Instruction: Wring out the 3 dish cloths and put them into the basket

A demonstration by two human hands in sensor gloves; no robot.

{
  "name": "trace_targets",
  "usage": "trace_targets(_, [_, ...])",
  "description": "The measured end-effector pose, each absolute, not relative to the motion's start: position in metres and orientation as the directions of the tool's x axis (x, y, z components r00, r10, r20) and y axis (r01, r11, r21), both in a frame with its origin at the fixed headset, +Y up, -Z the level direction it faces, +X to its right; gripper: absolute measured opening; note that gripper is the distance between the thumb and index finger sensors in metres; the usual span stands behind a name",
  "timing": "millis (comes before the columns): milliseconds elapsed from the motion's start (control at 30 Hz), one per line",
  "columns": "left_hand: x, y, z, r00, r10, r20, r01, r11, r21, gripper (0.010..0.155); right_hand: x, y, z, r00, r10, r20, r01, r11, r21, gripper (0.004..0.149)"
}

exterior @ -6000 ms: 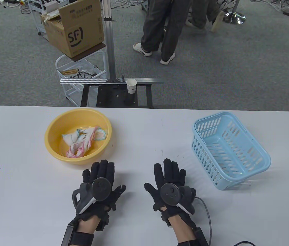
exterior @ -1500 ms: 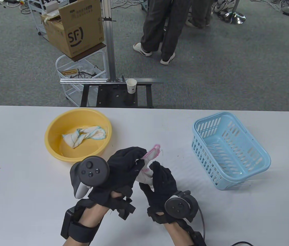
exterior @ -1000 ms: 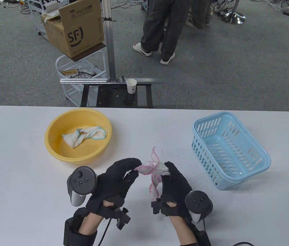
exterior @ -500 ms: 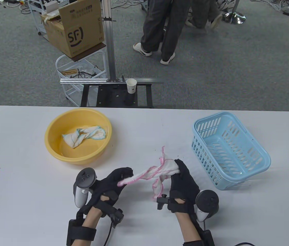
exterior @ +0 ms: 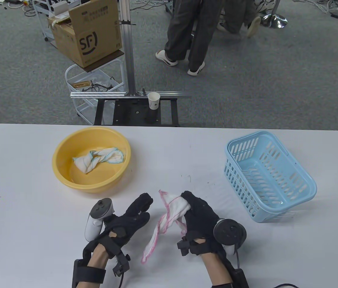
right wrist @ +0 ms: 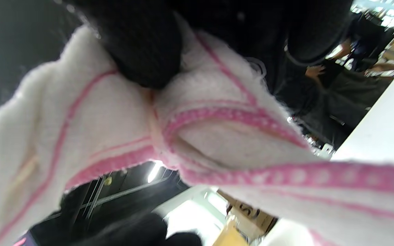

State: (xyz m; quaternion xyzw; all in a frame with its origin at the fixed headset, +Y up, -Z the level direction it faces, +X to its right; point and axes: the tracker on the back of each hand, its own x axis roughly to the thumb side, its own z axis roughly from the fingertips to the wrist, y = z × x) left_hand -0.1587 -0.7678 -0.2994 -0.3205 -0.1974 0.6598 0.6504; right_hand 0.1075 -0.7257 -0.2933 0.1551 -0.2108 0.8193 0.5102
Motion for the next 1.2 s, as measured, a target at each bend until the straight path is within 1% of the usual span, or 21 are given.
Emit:
trace_targets(100, [-0.146,-0.77,-0.297,0.131,0.978,-0.165,-0.674,-0.034,-0.738,0.125,0.096,-0.724,-0.291,-0.383,0.793,0.474,-0.92,-0.375,-0.115,0.044])
trace_targets(167, [-0.141,-0.772,-0.297,0.136,0.977,-0.165,-0.663,-0.035,-0.748,0.126,0.092,-0.725,-0.291,-0.327,0.827,0.457,-0.939,-0.338,-0.062,0.044])
trace_targets(267, [-0.139,-0.778,-0.298,0.118,0.974,-0.194,-0.655,-0.071,-0.753,0.122,0.087,-0.728,-0.291,-0.227,0.88,0.417,-0.967,-0.253,0.008,0.044])
trace_targets(333, [-0.137,-0.782,-0.298,0.1,0.969,-0.224,-0.658,-0.105,-0.746,0.116,0.085,-0.73,-0.292,-0.177,0.902,0.395,-0.977,-0.208,0.038,0.044])
trace_targets(400, [-0.137,-0.784,-0.299,0.073,0.969,-0.235,-0.651,-0.132,-0.748,0.108,0.085,-0.731,-0.292,-0.167,0.905,0.39,-0.979,-0.198,0.041,0.044])
trace_targets(433, [-0.136,-0.785,-0.3,0.065,0.969,-0.239,-0.652,-0.14,-0.745,0.103,0.085,-0.731,-0.292,-0.168,0.905,0.391,-0.979,-0.2,0.04,0.044])
trace_targets(600, [-0.137,-0.784,-0.302,0.033,0.965,-0.26,-0.682,-0.169,-0.712,0.066,0.087,-0.73,-0.292,-0.199,0.893,0.403,-0.973,-0.23,0.028,0.044])
trace_targets(667, [-0.139,-0.781,-0.302,0.043,0.965,-0.259,-0.695,-0.157,-0.701,0.061,0.087,-0.728,-0.292,-0.243,0.872,0.425,-0.962,-0.274,0.013,0.045])
trace_targets(700, [-0.141,-0.78,-0.303,0.07,0.964,-0.255,-0.704,-0.134,-0.698,0.059,0.086,-0.726,-0.29,-0.298,0.839,0.456,-0.943,-0.334,-0.002,0.047])
trace_targets(733, [-0.142,-0.78,-0.303,0.088,0.964,-0.251,-0.714,-0.115,-0.691,0.058,0.085,-0.725,-0.289,-0.322,0.822,0.471,-0.933,-0.359,-0.01,0.048])
trace_targets(767, [-0.144,-0.78,-0.303,0.125,0.961,-0.245,-0.728,-0.078,-0.681,0.057,0.082,-0.723,-0.287,-0.417,0.752,0.511,-0.886,-0.461,-0.046,0.051])
trace_targets(900, [-0.15,-0.777,-0.302,0.238,0.945,-0.225,-0.754,0.034,-0.656,0.055,0.07,-0.719,-0.281,-0.549,0.589,0.593,-0.765,-0.64,-0.072,0.064])
trace_targets(1000, [-0.15,-0.768,-0.301,0.368,0.918,-0.147,-0.743,0.195,-0.64,0.055,0.059,-0.716,-0.277,-0.614,0.467,0.636,-0.662,-0.743,-0.094,0.067])
trace_targets(1033, [-0.151,-0.764,-0.301,0.416,0.902,-0.114,-0.738,0.261,-0.622,0.056,0.056,-0.715,-0.276,-0.638,0.431,0.638,-0.62,-0.779,-0.094,0.064])
trace_targets(1067, [-0.151,-0.76,-0.3,0.456,0.886,-0.082,-0.731,0.32,-0.603,0.056,0.054,-0.715,-0.275,-0.65,0.417,0.635,-0.59,-0.804,-0.076,0.062])
trace_targets(1133, [-0.151,-0.752,-0.298,0.541,0.841,-0.017,-0.706,0.444,-0.552,0.058,0.053,-0.716,-0.276,-0.66,0.413,0.627,-0.576,-0.814,-0.071,0.057])
trace_targets(1167, [-0.15,-0.747,-0.297,0.604,0.796,0.038,-0.672,0.534,-0.512,0.059,0.054,-0.718,-0.278,-0.664,0.446,0.601,-0.576,-0.817,-0.029,0.055])
trace_targets(1200, [-0.149,-0.743,-0.295,0.642,0.764,0.068,-0.65,0.589,-0.48,0.061,0.056,-0.72,-0.279,-0.66,0.467,0.588,-0.587,-0.81,-0.016,0.054])
